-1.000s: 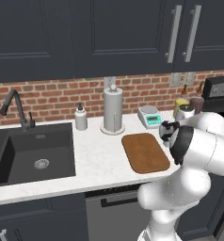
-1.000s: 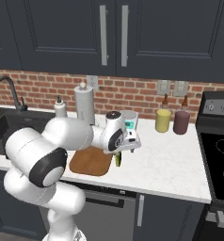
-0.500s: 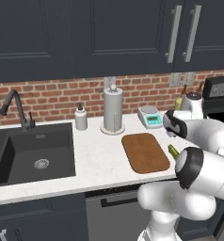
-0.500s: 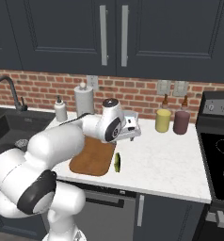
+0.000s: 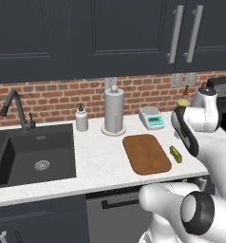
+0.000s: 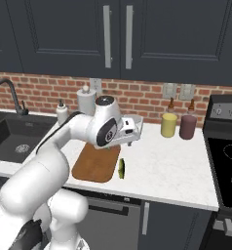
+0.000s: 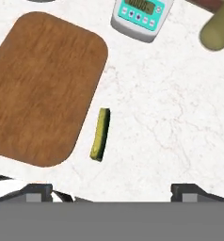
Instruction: Pick up the sponge from the counter and clean the cutting board by briefly scrubbing or pressing down on the cutting board. Once finished, release the sponge.
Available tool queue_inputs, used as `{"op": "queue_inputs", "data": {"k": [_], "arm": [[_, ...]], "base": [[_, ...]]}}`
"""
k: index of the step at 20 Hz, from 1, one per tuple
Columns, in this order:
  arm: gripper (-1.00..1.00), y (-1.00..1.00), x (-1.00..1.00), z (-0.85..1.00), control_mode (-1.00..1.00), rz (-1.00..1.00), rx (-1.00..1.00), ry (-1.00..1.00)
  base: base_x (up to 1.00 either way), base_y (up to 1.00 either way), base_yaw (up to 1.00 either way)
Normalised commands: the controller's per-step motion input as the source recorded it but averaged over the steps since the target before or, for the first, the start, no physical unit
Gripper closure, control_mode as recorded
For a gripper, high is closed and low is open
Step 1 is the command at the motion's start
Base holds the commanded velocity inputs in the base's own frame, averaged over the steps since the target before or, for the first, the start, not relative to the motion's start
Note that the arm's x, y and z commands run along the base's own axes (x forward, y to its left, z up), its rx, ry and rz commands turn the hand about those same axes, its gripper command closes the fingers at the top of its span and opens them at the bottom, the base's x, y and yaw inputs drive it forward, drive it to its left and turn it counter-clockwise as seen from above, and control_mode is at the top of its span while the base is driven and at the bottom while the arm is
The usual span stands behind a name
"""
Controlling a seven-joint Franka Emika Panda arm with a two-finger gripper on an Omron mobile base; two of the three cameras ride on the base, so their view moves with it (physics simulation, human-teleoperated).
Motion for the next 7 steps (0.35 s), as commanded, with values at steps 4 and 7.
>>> {"op": "queue_inputs", "data": {"k": [4,7], "arm": [[-1.0,0.63,-0.84,0.08,-1.0,0.08,0.0,0.0],[-1.0,0.86,-0.54,0.02,-1.0,0.07,0.0,-0.01]], "base": [[0.0,0.0,0.0],[0.0,0.0,0.0]]}}
